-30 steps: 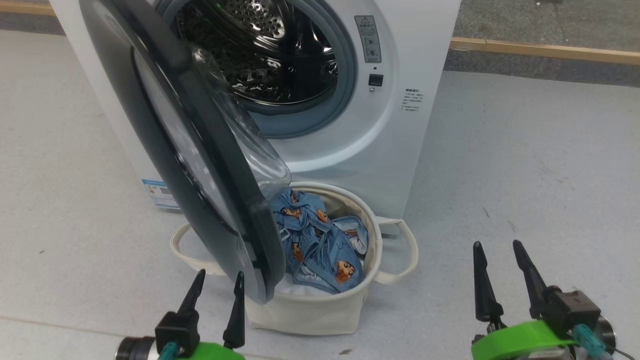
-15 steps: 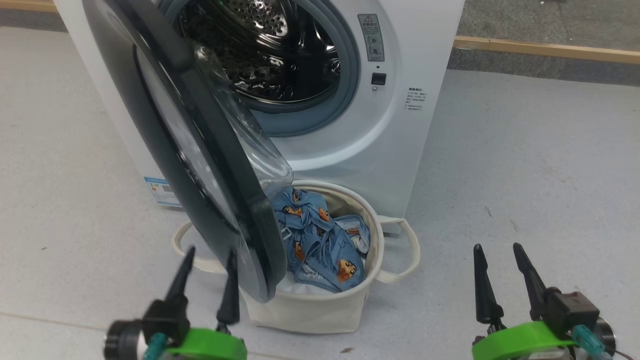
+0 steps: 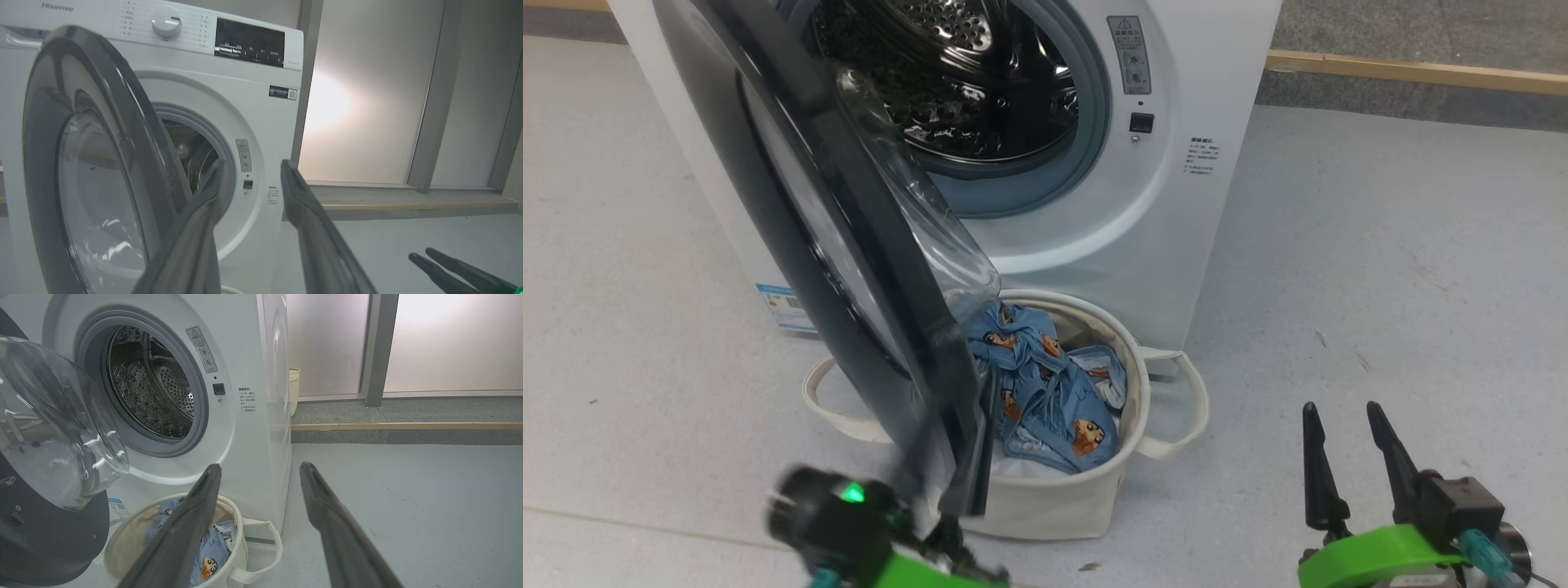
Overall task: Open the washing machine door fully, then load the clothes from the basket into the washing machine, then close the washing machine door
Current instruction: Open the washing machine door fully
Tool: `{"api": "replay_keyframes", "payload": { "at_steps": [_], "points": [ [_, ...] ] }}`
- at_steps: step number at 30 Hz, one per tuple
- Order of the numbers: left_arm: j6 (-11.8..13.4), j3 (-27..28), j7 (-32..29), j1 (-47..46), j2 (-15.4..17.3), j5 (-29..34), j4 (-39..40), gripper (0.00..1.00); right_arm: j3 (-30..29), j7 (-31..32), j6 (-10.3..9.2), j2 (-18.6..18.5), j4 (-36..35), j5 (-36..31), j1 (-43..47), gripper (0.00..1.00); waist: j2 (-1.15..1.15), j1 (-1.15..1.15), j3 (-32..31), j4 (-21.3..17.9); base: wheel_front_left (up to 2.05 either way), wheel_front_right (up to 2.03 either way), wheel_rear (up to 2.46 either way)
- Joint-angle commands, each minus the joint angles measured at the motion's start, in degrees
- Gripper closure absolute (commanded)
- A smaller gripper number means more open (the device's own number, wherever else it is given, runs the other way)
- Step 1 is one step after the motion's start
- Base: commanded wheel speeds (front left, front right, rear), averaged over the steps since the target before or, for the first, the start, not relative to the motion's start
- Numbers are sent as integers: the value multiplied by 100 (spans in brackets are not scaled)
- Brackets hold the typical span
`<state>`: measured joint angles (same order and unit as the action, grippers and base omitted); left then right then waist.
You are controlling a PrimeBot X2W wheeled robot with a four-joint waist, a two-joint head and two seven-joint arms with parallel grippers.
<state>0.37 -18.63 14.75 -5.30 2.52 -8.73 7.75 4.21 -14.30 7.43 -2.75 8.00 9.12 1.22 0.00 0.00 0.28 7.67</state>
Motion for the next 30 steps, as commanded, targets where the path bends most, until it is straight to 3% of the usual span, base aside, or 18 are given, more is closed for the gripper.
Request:
{"api": "replay_keyframes", "payload": {
  "at_steps": [1, 5, 6, 10, 20, 30],
  "points": [
    [-101, 34, 25, 16, 36, -38, -127, 100, 108, -70, 6, -13, -139, 4, -288, 0, 0, 0, 5, -6, 0, 0, 0],
    [-300, -317, 25, -227, 36, -484, -1101, 100, 148, -70, 6, -13, -48, 12, -320, 0, 0, 0, 38, -58, 0, 0, 0],
    [-245, -443, 25, -444, 36, -563, -1661, 100, 193, -70, 6, -13, -27, 29, -357, 0, 0, 0, 88, -116, 0, 0, 0],
    [-14, -614, 25, -912, 36, -682, -2367, 100, 215, -70, 6, -13, 10, 63, -418, 0, 0, 0, 160, -207, 0, 0, 0],
    [713, -583, 25, -1400, 36, -774, -2801, 100, 250, -70, 6, -13, 99, 159, -473, 0, 0, 0, 246, -286, 0, 0, 0],
    [801, -472, 25, -1236, 36, -743, -2892, 100, 226, -70, 6, -13, 210, 233, -367, 0, 0, 0, 85, 51, 0, 0, 0]
  ]
}}
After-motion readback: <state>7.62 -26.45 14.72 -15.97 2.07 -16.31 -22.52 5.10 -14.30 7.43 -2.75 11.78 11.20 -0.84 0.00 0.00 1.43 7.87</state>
